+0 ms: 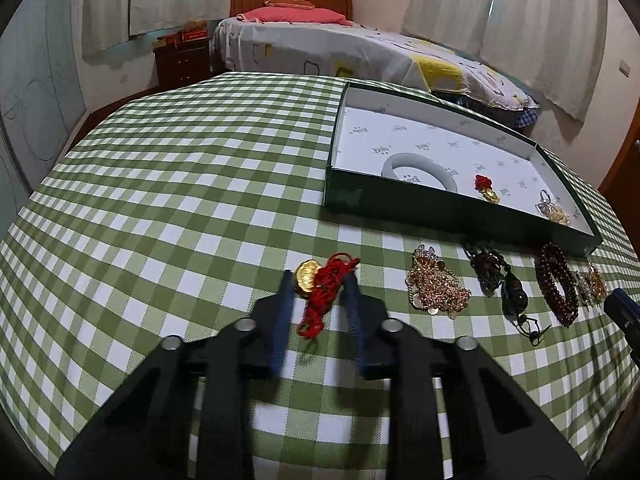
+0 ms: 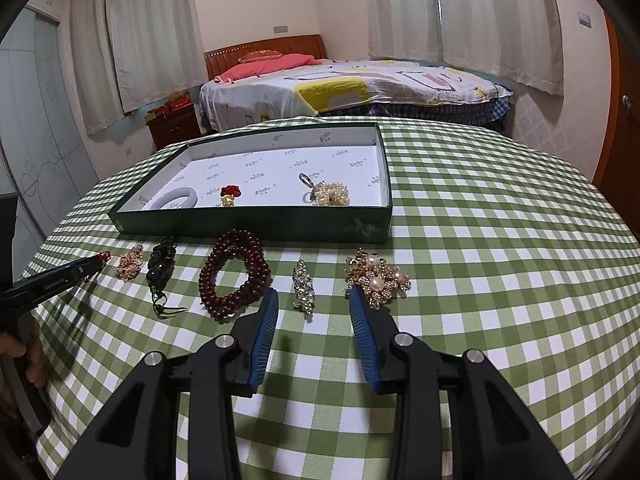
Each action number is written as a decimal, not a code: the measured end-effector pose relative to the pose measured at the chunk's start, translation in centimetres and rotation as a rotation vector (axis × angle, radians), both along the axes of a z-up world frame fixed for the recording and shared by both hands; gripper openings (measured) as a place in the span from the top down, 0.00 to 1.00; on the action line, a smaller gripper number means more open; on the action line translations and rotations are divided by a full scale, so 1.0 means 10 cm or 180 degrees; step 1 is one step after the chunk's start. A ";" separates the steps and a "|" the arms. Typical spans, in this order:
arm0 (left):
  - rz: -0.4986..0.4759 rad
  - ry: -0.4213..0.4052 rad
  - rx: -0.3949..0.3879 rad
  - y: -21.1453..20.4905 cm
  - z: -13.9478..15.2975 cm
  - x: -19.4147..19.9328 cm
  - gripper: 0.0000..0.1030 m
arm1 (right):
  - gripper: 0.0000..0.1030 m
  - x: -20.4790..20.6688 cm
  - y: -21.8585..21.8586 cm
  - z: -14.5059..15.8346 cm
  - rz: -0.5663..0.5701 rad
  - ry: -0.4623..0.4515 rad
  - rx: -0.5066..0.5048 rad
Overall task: Organize jewelry
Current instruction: 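Grasp the red knotted cord with gold coin using the left tool while the right tool approaches the silver brooch, then grasp the silver brooch with the right tool while the left tool carries the red cord into the box, then open the left tool over the box while the right tool releases the silver brooch there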
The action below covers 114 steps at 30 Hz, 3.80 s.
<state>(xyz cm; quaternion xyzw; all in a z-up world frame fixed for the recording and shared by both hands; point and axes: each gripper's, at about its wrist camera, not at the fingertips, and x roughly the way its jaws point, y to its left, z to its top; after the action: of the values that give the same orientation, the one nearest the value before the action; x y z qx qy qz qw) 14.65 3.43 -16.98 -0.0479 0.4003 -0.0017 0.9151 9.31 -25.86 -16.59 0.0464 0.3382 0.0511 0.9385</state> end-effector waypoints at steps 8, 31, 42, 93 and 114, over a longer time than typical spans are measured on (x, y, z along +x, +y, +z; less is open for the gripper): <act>-0.0130 -0.0057 -0.0114 -0.03 0.00 -0.08 0.89 | 0.64 -0.01 0.00 0.00 -0.0015 -0.0001 -0.0001; -0.0135 -0.0197 -0.0069 -0.04 0.14 -0.15 0.89 | 0.73 0.24 0.16 -0.08 0.0178 0.0223 -0.0092; -0.0134 -0.0199 -0.0070 -0.04 0.14 -0.15 0.89 | 0.86 0.29 0.18 -0.12 0.0178 0.0316 -0.0235; -0.0434 -0.0679 -0.0239 -0.56 0.85 0.94 0.89 | 0.87 1.09 -0.02 0.59 0.0050 -0.0323 -0.0083; -0.0373 0.0155 -0.0147 -0.61 0.12 1.77 0.89 | 0.86 1.70 -0.14 0.21 0.0038 0.0172 -0.0096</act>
<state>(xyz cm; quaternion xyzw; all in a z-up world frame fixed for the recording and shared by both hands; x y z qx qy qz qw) 32.39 -2.66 -15.82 -0.0455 0.4244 -0.0633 0.9021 26.27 -27.23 -14.53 0.0315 0.3645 0.0503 0.9293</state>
